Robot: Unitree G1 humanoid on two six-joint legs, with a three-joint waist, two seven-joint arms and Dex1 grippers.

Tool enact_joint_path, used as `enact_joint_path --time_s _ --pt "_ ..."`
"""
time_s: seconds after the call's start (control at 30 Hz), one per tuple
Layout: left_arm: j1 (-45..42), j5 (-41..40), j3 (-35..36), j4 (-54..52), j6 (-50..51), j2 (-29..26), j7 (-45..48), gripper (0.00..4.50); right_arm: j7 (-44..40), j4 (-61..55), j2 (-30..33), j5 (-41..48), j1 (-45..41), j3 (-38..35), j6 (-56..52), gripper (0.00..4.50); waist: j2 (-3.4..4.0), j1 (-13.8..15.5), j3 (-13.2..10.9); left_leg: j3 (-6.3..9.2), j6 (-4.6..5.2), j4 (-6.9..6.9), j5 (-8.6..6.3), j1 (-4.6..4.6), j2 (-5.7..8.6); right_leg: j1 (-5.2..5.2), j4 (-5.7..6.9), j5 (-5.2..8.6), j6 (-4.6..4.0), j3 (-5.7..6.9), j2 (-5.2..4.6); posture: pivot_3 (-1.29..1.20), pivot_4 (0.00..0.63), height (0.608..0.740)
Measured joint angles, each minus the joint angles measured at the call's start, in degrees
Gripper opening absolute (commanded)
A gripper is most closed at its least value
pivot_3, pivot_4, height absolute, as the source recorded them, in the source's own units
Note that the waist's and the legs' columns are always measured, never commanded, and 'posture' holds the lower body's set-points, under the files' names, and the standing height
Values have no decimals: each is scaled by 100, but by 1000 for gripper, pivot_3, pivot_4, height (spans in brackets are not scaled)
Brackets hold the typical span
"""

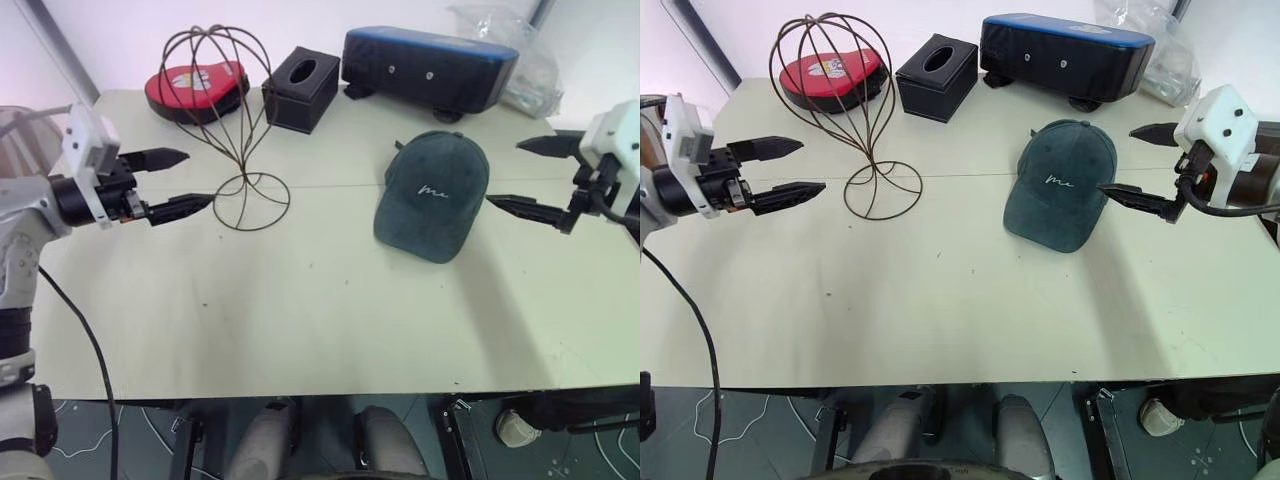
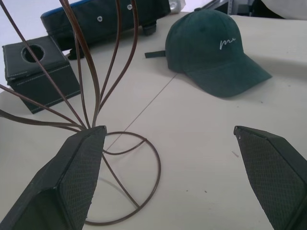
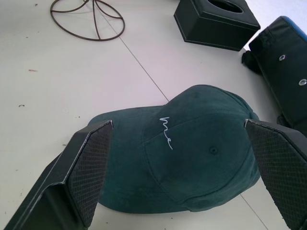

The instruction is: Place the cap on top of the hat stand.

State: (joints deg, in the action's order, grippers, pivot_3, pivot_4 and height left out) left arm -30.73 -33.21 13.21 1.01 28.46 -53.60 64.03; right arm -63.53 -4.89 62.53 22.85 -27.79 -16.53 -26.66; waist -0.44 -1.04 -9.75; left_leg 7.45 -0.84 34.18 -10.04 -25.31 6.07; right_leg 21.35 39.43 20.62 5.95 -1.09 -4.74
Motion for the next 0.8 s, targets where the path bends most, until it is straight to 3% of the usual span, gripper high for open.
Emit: enact_joint_path --time_s 0.8 --pt "119 -4 109 -236 145 -44 -57 4477 -6 -60 40 6 0 7 -94 4491 0 -3 0 0 0 1 0 0 0 1 2 0 0 1 1 0 150 740"
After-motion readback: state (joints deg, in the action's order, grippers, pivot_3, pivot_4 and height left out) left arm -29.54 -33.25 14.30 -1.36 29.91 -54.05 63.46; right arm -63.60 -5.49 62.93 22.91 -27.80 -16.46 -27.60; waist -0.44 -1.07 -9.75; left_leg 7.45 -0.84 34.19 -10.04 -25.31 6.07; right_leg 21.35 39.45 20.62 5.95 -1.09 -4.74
